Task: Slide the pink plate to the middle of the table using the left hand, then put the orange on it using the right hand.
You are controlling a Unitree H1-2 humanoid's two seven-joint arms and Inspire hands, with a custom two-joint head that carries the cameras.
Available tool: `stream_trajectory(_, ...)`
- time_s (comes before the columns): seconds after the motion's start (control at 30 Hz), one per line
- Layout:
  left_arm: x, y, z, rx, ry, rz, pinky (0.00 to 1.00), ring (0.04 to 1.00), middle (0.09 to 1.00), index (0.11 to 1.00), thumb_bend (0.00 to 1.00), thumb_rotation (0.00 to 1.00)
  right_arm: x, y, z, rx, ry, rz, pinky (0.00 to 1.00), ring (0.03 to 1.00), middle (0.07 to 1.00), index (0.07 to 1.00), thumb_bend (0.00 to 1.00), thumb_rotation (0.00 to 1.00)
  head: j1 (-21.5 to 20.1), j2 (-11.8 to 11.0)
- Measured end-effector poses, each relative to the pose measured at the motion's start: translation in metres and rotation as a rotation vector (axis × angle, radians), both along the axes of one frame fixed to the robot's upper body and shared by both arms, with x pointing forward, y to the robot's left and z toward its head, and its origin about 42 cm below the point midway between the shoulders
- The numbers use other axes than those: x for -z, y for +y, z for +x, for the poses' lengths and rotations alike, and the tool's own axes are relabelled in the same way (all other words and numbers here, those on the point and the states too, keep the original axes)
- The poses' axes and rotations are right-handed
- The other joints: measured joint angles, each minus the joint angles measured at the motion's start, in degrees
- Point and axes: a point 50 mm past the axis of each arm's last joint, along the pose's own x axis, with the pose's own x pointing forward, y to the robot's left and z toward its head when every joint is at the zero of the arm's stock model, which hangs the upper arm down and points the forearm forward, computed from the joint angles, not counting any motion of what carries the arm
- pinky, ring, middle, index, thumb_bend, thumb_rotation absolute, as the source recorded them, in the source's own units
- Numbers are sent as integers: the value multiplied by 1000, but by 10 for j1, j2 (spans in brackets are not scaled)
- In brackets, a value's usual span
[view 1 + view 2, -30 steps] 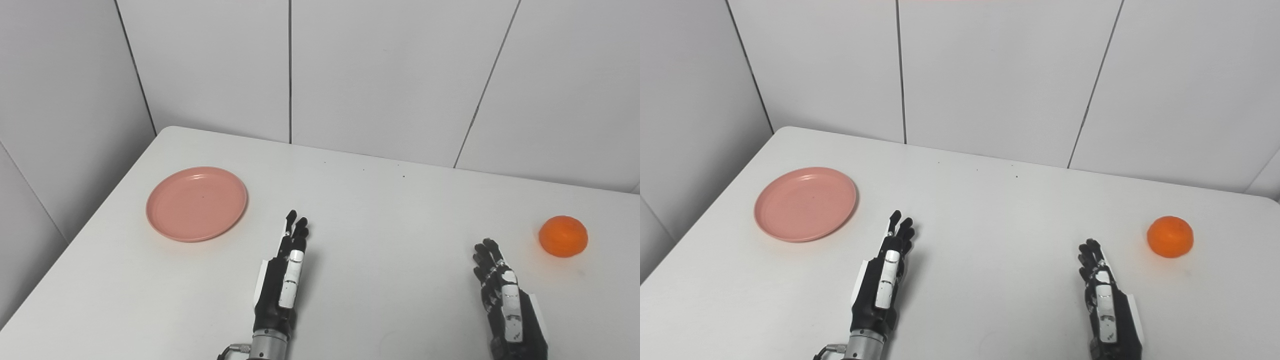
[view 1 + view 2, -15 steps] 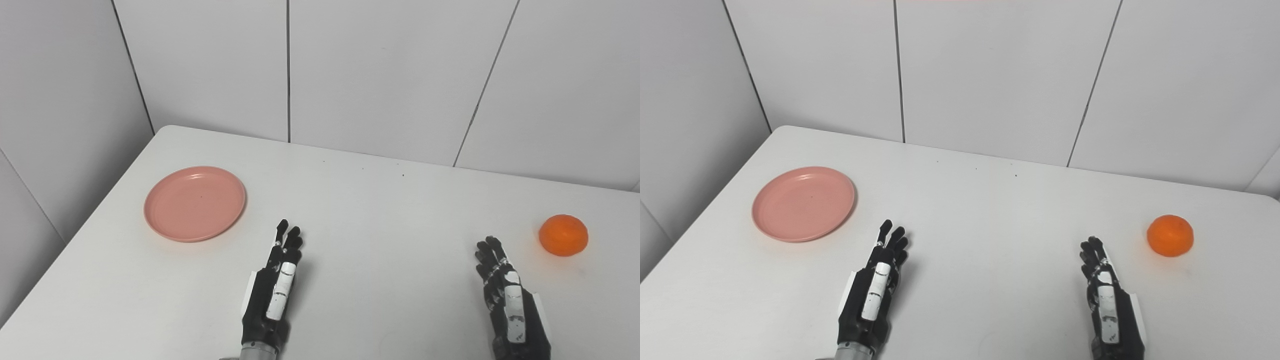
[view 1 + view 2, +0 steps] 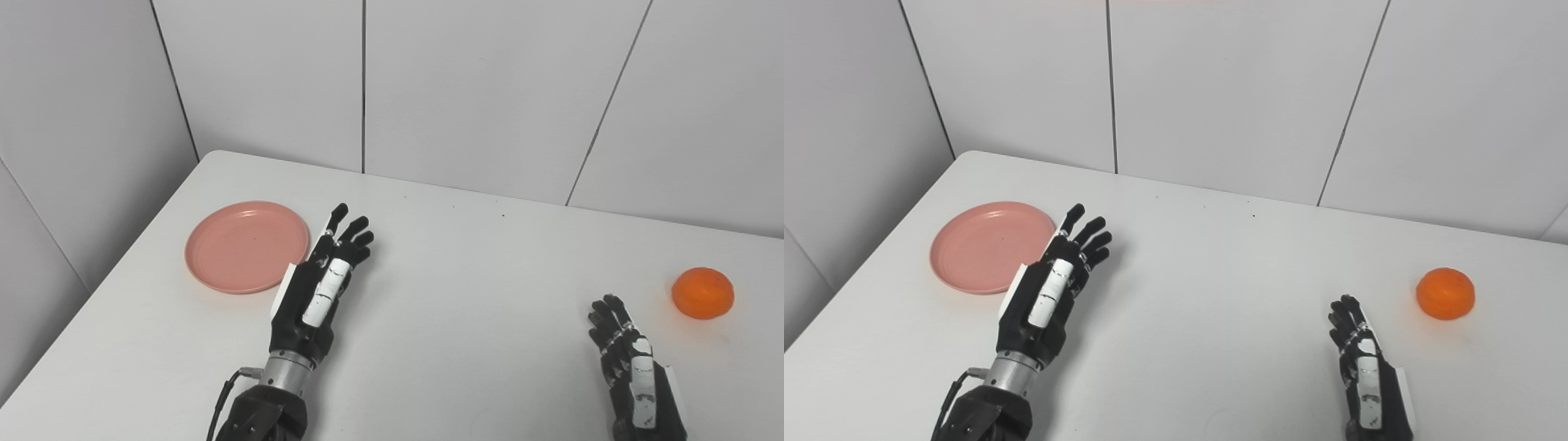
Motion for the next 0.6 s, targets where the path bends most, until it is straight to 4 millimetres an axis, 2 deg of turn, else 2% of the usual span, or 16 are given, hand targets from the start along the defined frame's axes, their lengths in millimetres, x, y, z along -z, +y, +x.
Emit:
stream_trajectory(0.13, -11, 10, 11, 14, -28, 3, 856, 909, 931, 1000, 910, 745, 0, 1, 0, 0, 0, 2, 959, 925, 901, 905, 804, 957, -2, 1)
stream_trajectory(0.23, -17, 21, 19, 20, -50, 5, 863, 913, 942, 1000, 944, 716, 0, 1, 0, 0, 0, 2, 955, 922, 898, 904, 809, 951, -2, 1)
stream_trajectory(0.33, -14, 39, 31, 3, -36, 24, 881, 903, 935, 1000, 967, 715, 0, 0, 0, 0, 0, 2, 957, 921, 897, 905, 812, 950, -2, 1)
stream_trajectory(0.43, -13, 59, 40, -28, -33, 62, 906, 921, 944, 1000, 959, 747, 0, 0, 0, 0, 0, 3, 953, 918, 893, 904, 825, 948, -2, 2)
stream_trajectory(0.53, -20, 71, 43, -52, -65, 91, 868, 912, 944, 1000, 923, 769, 0, 0, 0, 1, 2, 4, 960, 922, 894, 907, 828, 941, -1, 1)
stream_trajectory(0.6, -27, 78, 46, -71, -84, 100, 885, 920, 954, 1000, 892, 774, 1, 0, 0, -1, 3, 5, 964, 925, 897, 913, 828, 941, -1, 1)
